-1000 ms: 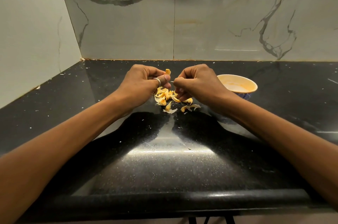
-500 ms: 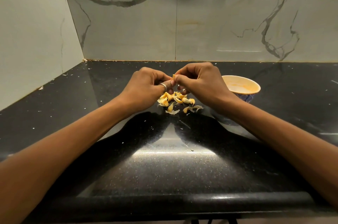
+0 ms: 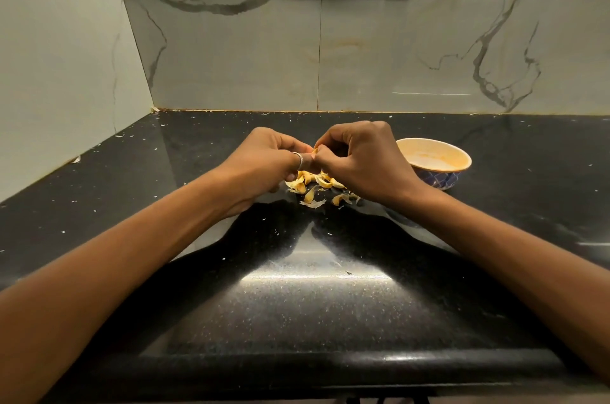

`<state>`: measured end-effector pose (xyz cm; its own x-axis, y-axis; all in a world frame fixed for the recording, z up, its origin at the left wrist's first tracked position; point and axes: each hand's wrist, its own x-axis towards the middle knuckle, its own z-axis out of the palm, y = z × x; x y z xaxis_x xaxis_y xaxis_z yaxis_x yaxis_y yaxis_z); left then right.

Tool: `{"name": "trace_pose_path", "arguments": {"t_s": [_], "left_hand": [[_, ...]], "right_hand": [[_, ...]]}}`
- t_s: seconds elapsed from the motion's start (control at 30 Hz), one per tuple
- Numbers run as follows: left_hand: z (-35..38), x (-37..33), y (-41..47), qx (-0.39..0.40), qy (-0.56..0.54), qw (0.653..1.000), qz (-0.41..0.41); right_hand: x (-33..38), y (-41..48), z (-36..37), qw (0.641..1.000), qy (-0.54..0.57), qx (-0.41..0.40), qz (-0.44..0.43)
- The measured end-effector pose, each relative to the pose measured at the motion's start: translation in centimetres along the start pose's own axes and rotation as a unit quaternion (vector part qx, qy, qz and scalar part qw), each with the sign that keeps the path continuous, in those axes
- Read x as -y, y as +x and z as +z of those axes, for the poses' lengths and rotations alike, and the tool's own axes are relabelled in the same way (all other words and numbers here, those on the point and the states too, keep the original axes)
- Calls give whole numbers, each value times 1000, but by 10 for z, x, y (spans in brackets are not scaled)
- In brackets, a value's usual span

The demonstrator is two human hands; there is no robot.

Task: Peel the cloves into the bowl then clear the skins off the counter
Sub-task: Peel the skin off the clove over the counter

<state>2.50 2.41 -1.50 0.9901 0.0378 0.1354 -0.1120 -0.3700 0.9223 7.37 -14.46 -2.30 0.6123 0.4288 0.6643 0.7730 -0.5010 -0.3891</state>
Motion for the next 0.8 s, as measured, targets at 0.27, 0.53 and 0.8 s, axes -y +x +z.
{"name": "trace_pose_path", "arguments": {"t_s": [0.27,0.53,0.8], "left_hand": [[2,-7,-3,-16,4,1000,-12],[5,-6,-4,-35,5,999,-3],[3,-6,-5,-22,-14,1000,9]], "right_hand": [[4,1,5,996,-84,-11,-42],[2,2,6,992,-108,-8,-66],[3,1,2,997,-64,-24,-44]]}}
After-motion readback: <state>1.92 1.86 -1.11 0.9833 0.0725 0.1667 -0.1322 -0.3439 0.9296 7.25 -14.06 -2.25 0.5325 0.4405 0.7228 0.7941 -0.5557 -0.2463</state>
